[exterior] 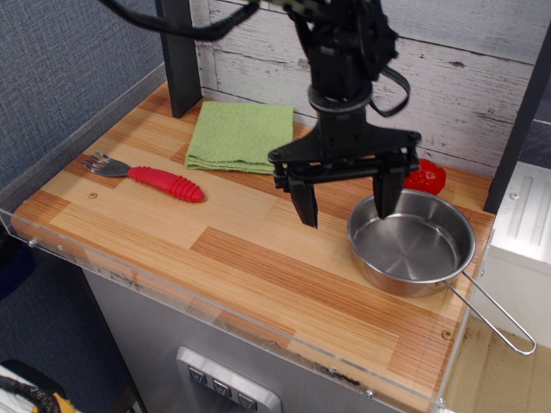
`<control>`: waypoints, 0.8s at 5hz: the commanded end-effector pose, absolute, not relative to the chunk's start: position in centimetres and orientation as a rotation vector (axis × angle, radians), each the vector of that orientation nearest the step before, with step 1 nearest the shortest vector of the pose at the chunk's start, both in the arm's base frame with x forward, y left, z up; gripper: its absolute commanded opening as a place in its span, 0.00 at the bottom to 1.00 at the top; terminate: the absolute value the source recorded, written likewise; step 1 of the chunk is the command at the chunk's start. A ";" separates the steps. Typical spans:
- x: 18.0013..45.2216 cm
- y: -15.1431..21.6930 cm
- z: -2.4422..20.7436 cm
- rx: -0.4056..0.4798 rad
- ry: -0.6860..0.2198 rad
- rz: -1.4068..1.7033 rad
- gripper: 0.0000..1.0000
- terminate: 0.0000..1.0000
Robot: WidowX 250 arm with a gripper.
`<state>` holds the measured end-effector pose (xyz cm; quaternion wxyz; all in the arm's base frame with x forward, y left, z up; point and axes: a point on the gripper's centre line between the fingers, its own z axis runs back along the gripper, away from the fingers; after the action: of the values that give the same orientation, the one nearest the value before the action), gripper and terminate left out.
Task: Move the pot to the left but stop before fork
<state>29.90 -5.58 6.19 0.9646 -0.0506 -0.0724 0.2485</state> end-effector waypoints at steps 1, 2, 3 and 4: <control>29.3 -5.4 5.4 -0.085 -0.179 0.459 1.00 0.00; 29.5 -5.4 4.4 -0.077 -0.190 0.458 1.00 0.00; 30.2 -5.5 3.3 -0.088 -0.177 0.446 1.00 0.00; 30.7 -5.8 2.7 -0.092 -0.180 0.438 1.00 0.00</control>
<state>30.64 -6.13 1.46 0.9718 -0.0362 -0.0711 0.2219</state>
